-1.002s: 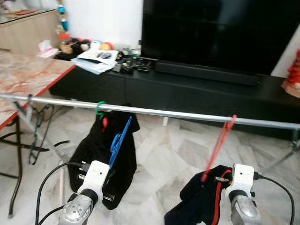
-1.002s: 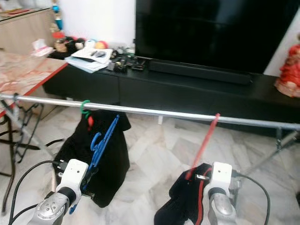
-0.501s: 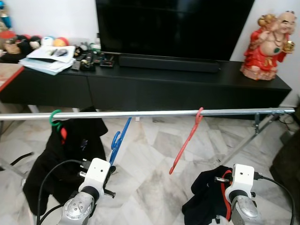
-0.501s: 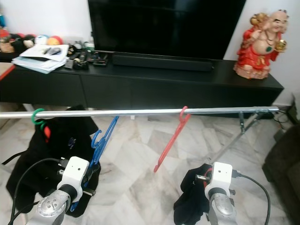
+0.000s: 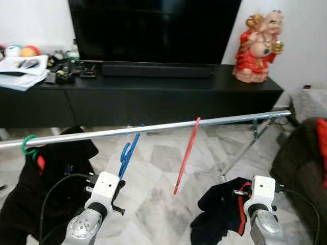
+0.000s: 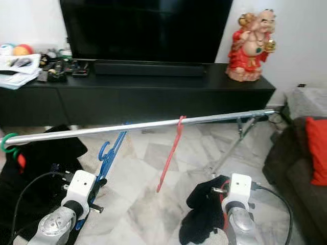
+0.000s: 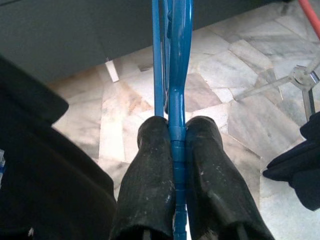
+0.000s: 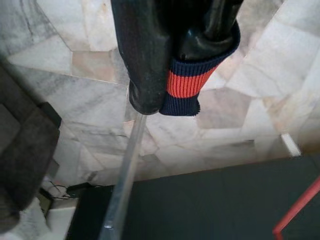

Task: Hang hanger

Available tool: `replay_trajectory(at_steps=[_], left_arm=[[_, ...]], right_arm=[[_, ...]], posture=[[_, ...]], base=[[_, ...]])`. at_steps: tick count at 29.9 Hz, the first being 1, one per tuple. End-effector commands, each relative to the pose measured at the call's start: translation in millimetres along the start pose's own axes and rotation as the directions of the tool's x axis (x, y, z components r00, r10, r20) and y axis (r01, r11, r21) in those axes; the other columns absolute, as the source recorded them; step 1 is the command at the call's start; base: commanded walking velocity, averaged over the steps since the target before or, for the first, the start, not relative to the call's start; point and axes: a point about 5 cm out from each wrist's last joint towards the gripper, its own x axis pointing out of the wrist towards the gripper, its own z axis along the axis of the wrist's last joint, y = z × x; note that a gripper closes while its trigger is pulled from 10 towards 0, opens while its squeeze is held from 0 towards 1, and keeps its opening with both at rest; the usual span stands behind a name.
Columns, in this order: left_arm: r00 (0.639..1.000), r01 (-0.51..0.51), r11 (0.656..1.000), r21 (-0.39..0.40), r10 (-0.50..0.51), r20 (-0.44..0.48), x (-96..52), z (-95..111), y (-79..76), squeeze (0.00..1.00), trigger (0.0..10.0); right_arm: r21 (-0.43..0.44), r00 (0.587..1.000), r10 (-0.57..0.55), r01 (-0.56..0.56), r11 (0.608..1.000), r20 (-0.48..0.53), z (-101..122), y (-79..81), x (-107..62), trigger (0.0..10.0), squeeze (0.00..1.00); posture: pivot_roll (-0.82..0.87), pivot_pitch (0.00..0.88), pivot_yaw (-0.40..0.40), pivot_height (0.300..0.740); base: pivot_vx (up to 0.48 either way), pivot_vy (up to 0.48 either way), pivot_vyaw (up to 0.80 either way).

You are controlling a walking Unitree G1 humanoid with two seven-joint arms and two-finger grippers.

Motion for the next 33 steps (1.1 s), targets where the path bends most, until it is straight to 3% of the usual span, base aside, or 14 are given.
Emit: replay_trajectory(at_steps=[1,23,33], left_arm=[[1.0,0.005,1.0,0.005,-0.005,0.016,0.7,5.6,-1.6,0.0,10.0],[0.999,0.049,0.999,0.011,-0.049,-0.001,0.7,3.6,-3.8,0.0,10.0],[0.998,0.058,0.998,0.025,-0.059,0.004,7.4,9.2,3.4,0.0,10.0]], right_arm=[[-0.008,1.0,-0.005,0.005,1.0,0.026,6.1,-2.1,1.4,10.0,0.0],[-0.001,1.0,-0.001,0.001,1.0,0.022,9.1,4.4,4.3,10.0,0.0],[0.01,1.0,-0.021,0.021,1.0,0.021,17.4,8.2,10.3,10.0,0.0]], posture=[[0.17,0.0,-0.044,0.74],[0.18,0.0,-0.032,0.74],[0.19,0.0,-0.013,0.74]], base=[[0.0,0.0,0.0],[0.0,0.0,0.0],[-0.132,0.0,0.0]])
